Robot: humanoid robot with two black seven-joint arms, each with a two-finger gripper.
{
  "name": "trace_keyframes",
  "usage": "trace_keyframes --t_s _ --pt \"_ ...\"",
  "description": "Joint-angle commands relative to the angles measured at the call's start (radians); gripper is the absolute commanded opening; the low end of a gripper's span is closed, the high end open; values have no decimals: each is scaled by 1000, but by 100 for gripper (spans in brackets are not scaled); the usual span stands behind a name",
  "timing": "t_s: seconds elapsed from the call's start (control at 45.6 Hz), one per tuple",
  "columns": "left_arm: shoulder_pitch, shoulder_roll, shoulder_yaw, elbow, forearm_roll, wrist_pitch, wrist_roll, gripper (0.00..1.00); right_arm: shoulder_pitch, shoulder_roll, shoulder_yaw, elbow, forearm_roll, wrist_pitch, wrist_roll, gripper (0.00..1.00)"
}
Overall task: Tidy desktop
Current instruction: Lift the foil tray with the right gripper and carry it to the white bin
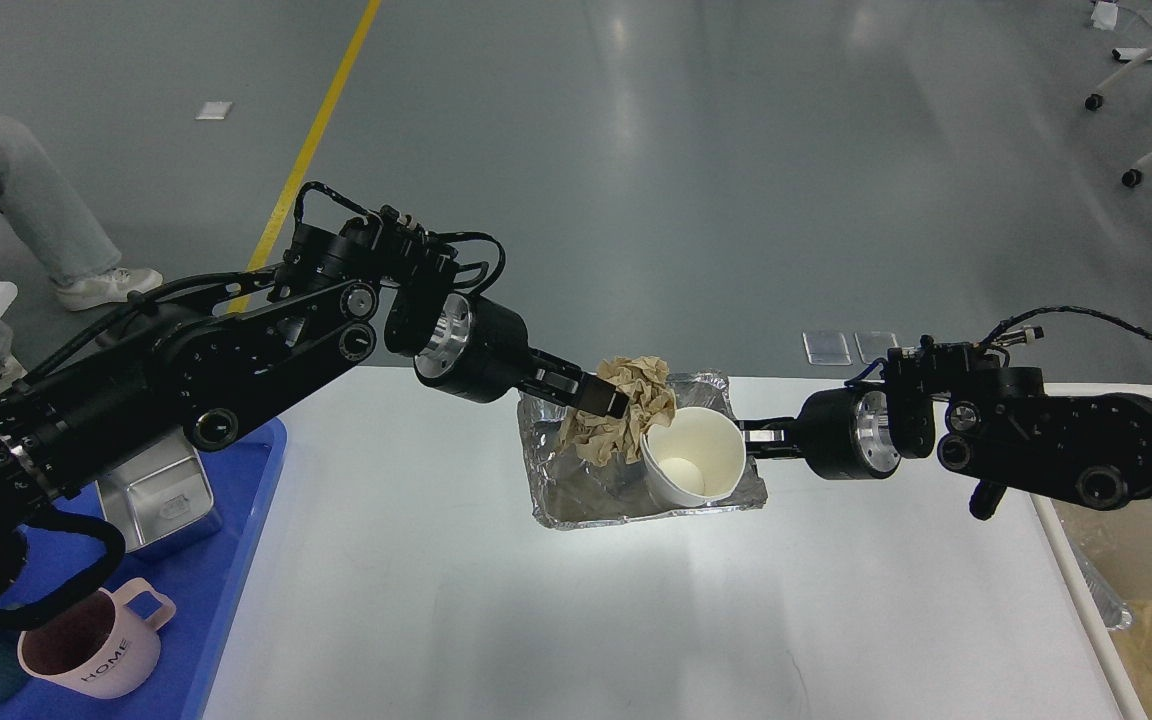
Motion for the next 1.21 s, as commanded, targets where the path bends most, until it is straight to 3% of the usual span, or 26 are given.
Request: trace_keyframes --t_s 0.0,0.373,0.724,0.987,1.185 --pt "0 6 -8 0 -2 10 1 75 0 -3 0 -2 0 0 0 0" --pt "-8 32 -66 0 -60 25 1 82 -15 -34 -2 -11 31 -1 0 0" --pt "22 167 -233 28 -178 114 2 82 -94 -204 46 -77 138 -55 -14 0" --pt "117 316 -313 46 -310 274 4 82 -256 -359 207 -163 261 -80 -20 0" --pt "195 390 -313 80 -486 432 36 82 -422 -408 336 -273 347 -92 -20 0"
